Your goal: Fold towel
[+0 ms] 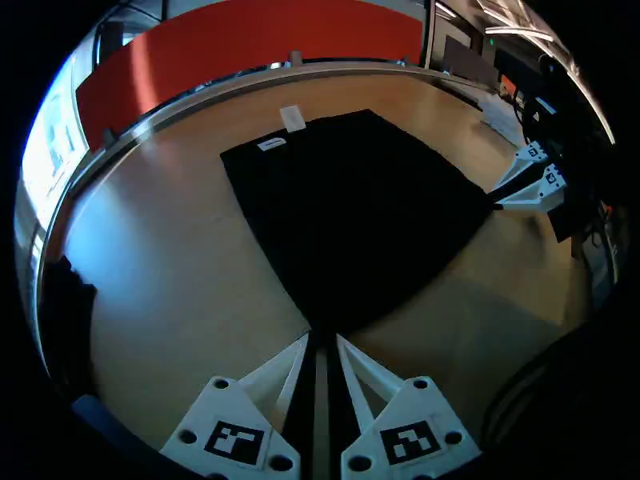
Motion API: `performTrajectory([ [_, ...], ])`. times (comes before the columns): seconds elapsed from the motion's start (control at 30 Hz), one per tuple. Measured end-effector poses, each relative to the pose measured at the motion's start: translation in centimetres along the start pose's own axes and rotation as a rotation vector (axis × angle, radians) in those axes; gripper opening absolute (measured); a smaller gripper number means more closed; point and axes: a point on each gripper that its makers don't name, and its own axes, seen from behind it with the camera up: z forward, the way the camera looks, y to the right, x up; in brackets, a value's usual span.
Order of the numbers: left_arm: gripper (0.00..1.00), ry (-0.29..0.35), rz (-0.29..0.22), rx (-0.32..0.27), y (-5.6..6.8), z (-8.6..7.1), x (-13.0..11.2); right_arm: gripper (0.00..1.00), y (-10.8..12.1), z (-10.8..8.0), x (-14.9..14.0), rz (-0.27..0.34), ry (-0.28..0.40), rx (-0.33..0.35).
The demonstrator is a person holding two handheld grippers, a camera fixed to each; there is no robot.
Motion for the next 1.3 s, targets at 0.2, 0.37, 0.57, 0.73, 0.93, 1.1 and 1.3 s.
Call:
performTrajectory([
  [0.2,0.07,-0.001,-0.011,-0.003,0.0,0.0,-0.1,0.13,0.0,0.0,-0.1,0.018,0.001,-0.003],
  [0.37,0.07,-0.004,0.014,0.010,0.1,-0.1,-0.1,0.12,-0.1,0.1,-0.1,0.015,-0.001,-0.003],
  [0.57,0.05,-0.013,-0.028,0.013,0.5,-0.3,0.1,0.12,0.2,-0.1,0.2,0.021,0.011,-0.012],
  [0.73,0.05,-0.011,-0.042,0.007,1.0,-0.6,0.5,0.12,0.5,-0.6,0.6,0.022,0.020,-0.020],
  [0.93,0.05,0.000,-0.065,-0.004,1.5,-1.7,1.4,0.12,0.7,-1.8,1.3,0.028,0.035,-0.023],
  [1.1,0.05,0.012,-0.089,-0.013,1.6,-3.0,2.4,0.12,0.7,-3.2,2.2,0.026,0.050,-0.019],
  [1.3,0.04,0.018,-0.118,-0.028,2.1,-4.9,3.0,0.11,0.4,-5.2,3.3,0.003,0.057,-0.006],
])
